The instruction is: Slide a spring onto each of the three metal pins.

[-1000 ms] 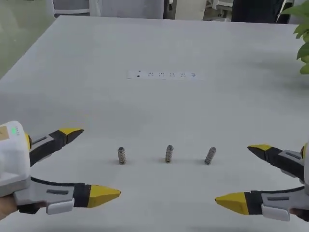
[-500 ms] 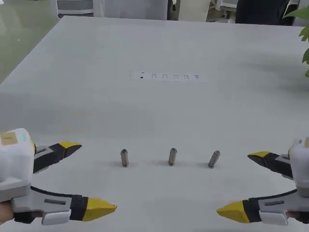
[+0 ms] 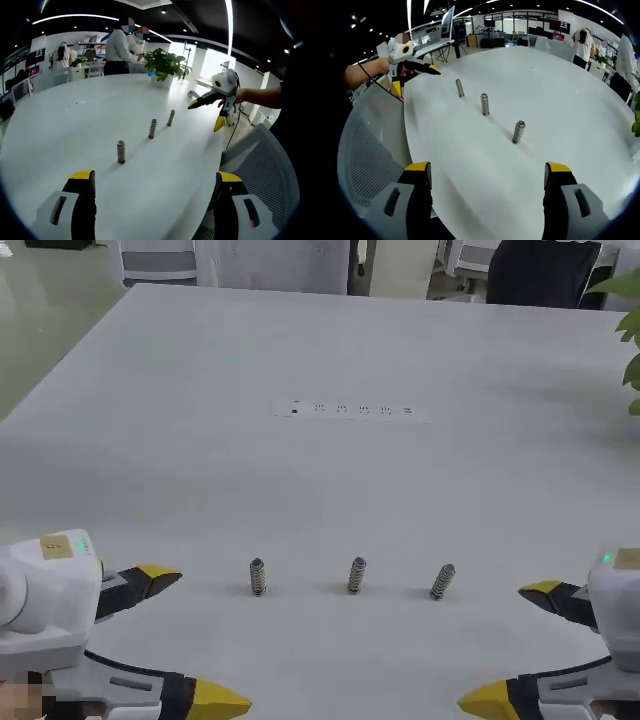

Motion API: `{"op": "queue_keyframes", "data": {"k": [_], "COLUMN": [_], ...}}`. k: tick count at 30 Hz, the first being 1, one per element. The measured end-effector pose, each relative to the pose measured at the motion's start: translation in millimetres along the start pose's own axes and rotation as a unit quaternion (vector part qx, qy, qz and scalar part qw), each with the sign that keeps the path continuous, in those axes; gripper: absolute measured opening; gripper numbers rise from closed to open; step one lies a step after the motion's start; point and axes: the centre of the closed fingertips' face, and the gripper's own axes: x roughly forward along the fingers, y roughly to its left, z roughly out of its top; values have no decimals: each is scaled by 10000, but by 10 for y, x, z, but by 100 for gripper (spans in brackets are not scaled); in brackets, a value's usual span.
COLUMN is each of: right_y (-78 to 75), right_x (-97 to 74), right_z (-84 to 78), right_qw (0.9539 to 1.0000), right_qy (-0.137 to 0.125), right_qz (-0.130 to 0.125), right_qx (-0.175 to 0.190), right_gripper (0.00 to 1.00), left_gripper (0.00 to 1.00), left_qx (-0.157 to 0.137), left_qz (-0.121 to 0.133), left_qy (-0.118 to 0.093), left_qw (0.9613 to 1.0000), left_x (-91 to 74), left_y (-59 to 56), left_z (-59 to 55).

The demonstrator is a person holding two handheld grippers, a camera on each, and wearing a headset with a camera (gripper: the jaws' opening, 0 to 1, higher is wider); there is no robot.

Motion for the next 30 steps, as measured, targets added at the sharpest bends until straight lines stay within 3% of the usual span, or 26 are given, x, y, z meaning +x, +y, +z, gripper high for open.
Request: {"op": "queue_keyframes", "data": {"k": [12,20,30], "right_y": [1,-3,-61], "right_x": [15,15,-3], "right_z": [74,57,74], "right_qw": [10000,10000,10000], "right_qy": [-43,-31,-31], "right_qz": [-16,-34,-74], "right_qx": [5,-7,9], "right_gripper": [94,93,93], "left_gripper": [97,96,96], "left_qx": [11,54,57], "left_qz": [27,81,9], "left_qy": [-104,-288,-238], "left_qw": [9999,9995,9997], "left_x": [-19,-25,20], "left_y": [32,72,72], "left_z": [90,162,157]}}
